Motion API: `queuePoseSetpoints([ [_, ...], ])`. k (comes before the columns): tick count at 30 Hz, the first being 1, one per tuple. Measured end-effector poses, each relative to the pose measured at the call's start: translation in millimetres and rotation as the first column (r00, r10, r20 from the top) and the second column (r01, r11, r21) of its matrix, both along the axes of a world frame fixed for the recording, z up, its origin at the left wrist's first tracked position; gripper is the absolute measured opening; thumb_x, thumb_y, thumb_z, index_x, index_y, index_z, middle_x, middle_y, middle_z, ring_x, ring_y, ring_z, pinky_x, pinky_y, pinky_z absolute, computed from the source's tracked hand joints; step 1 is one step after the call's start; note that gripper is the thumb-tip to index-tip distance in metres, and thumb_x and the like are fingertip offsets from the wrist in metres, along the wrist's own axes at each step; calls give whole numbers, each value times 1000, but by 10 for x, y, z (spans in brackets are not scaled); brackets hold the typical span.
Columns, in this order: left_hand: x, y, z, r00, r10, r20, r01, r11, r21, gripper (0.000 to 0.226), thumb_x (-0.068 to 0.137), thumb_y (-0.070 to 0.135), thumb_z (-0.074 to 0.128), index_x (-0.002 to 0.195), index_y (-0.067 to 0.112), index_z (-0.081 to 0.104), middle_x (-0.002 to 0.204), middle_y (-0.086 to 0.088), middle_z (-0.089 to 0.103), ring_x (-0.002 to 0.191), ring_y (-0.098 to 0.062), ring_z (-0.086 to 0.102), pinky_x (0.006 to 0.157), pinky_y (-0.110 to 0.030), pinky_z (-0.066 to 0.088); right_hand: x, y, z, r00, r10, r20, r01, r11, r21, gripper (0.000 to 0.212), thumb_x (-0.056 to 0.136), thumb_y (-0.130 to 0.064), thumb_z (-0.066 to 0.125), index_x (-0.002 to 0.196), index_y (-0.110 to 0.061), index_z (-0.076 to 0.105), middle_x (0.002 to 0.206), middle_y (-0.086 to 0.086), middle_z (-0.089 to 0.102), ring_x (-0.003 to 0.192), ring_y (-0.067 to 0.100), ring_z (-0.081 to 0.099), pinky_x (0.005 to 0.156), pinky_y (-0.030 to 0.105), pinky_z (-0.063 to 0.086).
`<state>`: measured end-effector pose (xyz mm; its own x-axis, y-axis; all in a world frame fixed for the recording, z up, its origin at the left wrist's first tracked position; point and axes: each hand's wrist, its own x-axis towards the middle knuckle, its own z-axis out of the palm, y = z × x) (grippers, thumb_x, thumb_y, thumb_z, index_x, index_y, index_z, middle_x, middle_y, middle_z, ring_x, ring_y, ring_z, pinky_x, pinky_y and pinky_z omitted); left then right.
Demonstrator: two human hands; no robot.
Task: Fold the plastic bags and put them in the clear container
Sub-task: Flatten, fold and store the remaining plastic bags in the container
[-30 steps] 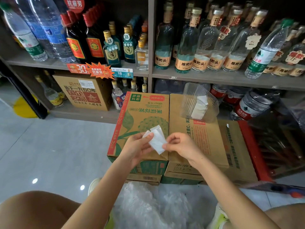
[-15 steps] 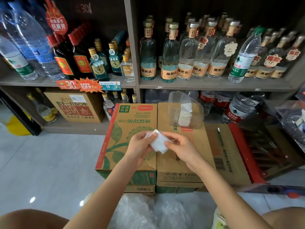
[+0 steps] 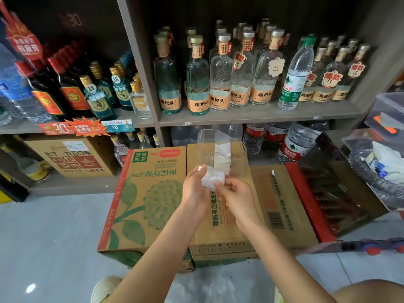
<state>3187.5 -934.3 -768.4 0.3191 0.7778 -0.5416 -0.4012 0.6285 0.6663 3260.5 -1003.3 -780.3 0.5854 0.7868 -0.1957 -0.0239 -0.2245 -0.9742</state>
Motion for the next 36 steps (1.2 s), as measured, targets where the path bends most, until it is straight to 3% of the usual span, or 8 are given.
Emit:
queuePoseSetpoints([
  [3,80,56,-4,1000,17,6,-17,1000,11,37,99,15,50,131,-3,48,122,-21,61,106,-33,61,97,-44,48,65,5,8,1000,0,-8,0,1000,8,8,88,-16,66,86,-8,68,71,-2,63,62,7,54,59,20,38],
  [9,166,69,98,999,-18,27,15,997,75,16,99,10,49,110,0,53,98,-14,64,82,-23,63,74,-33,53,140,33,91,987,-132,-88,136,989,50,8,90,-12,63,87,-6,67,81,21,68,63,15,54,58,24,43],
  [15,92,302,131,943,105,-315,49,894,446,6,93,14,59,94,16,53,85,2,53,83,-15,52,88,-32,46,716,119,331,995,24,97,-17,997,-69,7,90,-9,60,94,-8,66,79,4,68,63,5,58,58,17,46],
  [20,137,571,42,742,216,-635,304,736,605,38,86,35,68,119,25,52,121,2,55,115,-20,50,99,-39,43,1120,400,546,947,177,266,-140,978,-152,7,89,-9,63,95,-10,67,83,5,67,67,7,57,54,10,42],
  [26,168,657,51,817,-98,-568,405,800,444,73,89,25,68,150,22,28,147,6,40,129,-14,42,102,-32,34,1346,880,724,819,348,455,-254,933,-256,14,87,-13,66,98,-4,70,95,11,70,92,27,65,82,39,51],
  [29,105,609,-6,821,-68,-566,406,767,497,71,89,26,68,149,22,31,123,15,52,116,-7,49,96,-27,39,1330,960,760,555,318,769,-145,947,-286,13,88,-22,62,96,-16,69,88,-4,65,83,17,59,70,33,45],
  [31,68,589,-55,789,-23,-614,430,734,525,72,87,32,69,148,22,33,132,11,49,120,-8,46,97,-29,40,1268,927,748,395,313,864,-112,950,-293,11,88,-24,59,93,-20,68,84,-8,60,79,14,53,65,27,35],
  [36,-5,497,-101,752,64,-656,425,714,557,72,83,38,72,145,19,40,139,6,51,122,-14,50,103,-39,44,1227,859,616,436,354,827,-170,935,-310,6,86,-22,61,83,-20,66,83,-5,63,77,13,55,61,26,34],
])
